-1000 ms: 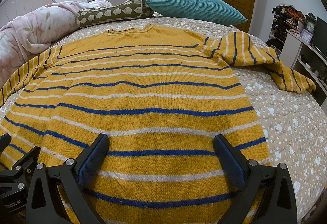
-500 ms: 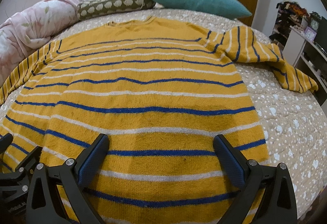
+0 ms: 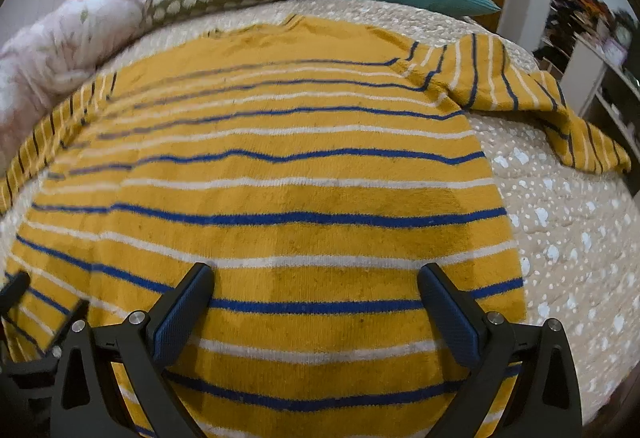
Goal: Fold small clothes
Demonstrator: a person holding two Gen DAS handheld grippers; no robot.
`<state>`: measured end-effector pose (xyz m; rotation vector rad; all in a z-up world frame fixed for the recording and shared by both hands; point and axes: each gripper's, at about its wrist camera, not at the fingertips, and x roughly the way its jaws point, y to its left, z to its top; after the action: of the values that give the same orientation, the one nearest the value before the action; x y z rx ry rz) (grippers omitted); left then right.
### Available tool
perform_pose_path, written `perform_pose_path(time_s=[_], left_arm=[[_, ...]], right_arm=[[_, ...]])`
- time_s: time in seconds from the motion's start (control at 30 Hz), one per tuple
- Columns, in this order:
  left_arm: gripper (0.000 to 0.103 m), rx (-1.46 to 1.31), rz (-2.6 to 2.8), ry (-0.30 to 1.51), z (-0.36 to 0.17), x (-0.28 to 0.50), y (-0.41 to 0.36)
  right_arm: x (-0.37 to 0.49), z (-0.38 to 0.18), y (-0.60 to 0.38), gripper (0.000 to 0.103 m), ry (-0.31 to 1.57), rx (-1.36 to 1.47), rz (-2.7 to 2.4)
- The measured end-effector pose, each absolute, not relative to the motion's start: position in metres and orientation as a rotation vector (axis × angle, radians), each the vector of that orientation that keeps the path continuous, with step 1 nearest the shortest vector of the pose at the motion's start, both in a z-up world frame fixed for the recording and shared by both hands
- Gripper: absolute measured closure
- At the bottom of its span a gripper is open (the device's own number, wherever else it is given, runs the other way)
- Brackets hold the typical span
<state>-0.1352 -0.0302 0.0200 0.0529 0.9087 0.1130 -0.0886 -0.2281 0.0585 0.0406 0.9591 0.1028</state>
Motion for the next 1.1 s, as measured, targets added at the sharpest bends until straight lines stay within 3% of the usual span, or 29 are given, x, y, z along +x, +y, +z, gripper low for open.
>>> perform_pose_path(time_s=[0.07, 0.13, 0.2, 0.27, 0.33, 0.73, 0.97, 1.0, 1.03, 1.07, 1.1], left_arm=[[0.002, 0.041, 0.090, 0.929, 0.025, -0.136, -0.027], [0.018, 0.007, 0.056, 0.934, 0.033, -0.139, -0.024], [0.023, -0.015, 0.033, 0.930, 0.040, -0.142, -0.024], [0.023, -0.036, 0.008, 0.906, 0.052, -0.147, -0.026], [0.023, -0.039, -0.007, 0.874, 0.063, -0.153, -0.029], [0.023, -0.077, -0.046, 0.860, 0.085, -0.162, -0.027], [0.023, -0.070, -0.033, 0.842, 0.094, -0.160, -0.029], [0.023, -0.069, -0.031, 0.845, 0.095, -0.159, -0.029], [0.023, -0.070, -0.028, 0.847, 0.096, -0.158, -0.029], [0.023, -0.071, -0.025, 0.846, 0.097, -0.158, -0.028], [0.023, -0.072, -0.021, 0.842, 0.099, -0.158, -0.026]], right_arm=[[-0.086, 0.058, -0.230, 0.000, 0.959, 0.056, 0.106], [-0.082, 0.058, -0.229, 0.000, 0.983, 0.035, 0.123], [-0.075, 0.060, -0.230, 0.000, 1.013, 0.008, 0.162], [-0.077, 0.067, -0.238, 0.004, 1.006, 0.046, 0.198], [-0.081, 0.078, -0.256, 0.023, 0.956, 0.100, 0.209], [-0.060, 0.074, -0.546, 0.021, 0.821, 0.568, -0.311], [-0.013, 0.058, -0.612, 0.024, 0.792, 0.802, -0.296], [-0.008, 0.058, -0.613, 0.046, 0.788, 0.813, -0.291], [0.002, 0.057, -0.618, 0.085, 0.801, 0.840, -0.265], [0.009, 0.056, -0.617, 0.097, 0.813, 0.854, -0.247], [0.012, 0.062, -0.625, 0.097, 0.805, 0.860, -0.251]])
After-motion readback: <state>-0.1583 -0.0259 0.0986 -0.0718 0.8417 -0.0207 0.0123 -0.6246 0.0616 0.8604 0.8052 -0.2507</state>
